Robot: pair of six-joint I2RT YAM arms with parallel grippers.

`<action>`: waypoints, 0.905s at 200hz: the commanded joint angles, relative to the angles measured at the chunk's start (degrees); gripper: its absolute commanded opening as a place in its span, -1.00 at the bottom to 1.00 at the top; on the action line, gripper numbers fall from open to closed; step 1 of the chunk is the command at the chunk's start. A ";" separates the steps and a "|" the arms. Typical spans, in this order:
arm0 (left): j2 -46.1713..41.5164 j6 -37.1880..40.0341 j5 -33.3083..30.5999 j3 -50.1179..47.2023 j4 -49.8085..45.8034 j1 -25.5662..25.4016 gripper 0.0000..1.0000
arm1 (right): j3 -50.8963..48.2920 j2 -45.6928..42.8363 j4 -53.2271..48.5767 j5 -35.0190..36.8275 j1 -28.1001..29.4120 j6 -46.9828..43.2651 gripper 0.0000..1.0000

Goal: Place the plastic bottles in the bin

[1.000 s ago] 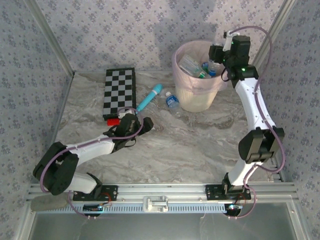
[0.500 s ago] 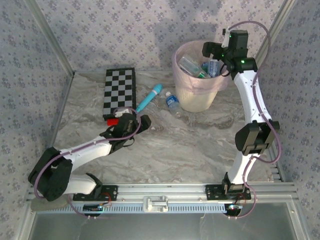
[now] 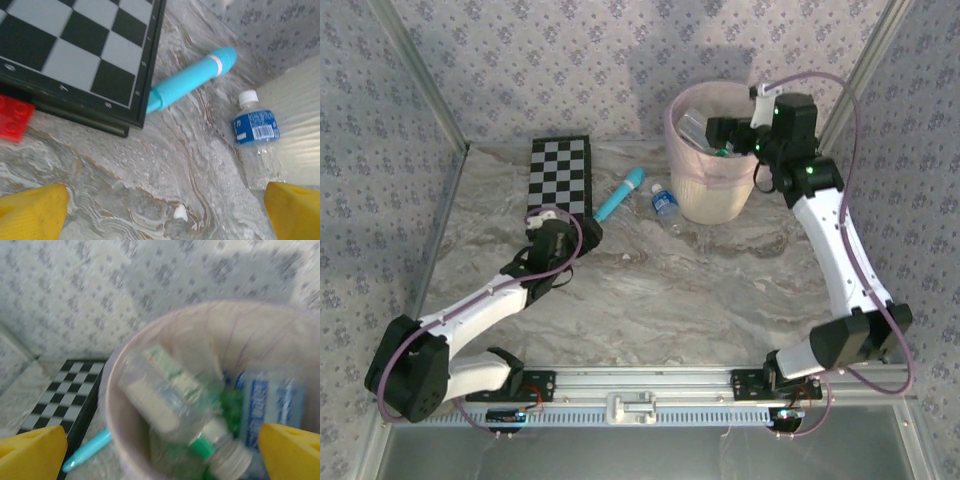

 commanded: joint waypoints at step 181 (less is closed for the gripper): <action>-12.12 -0.60 -3.16 -8.30 -5.02 4.59 1.00 | 0.81 30.39 -7.75 19.43 22.74 1.96 0.98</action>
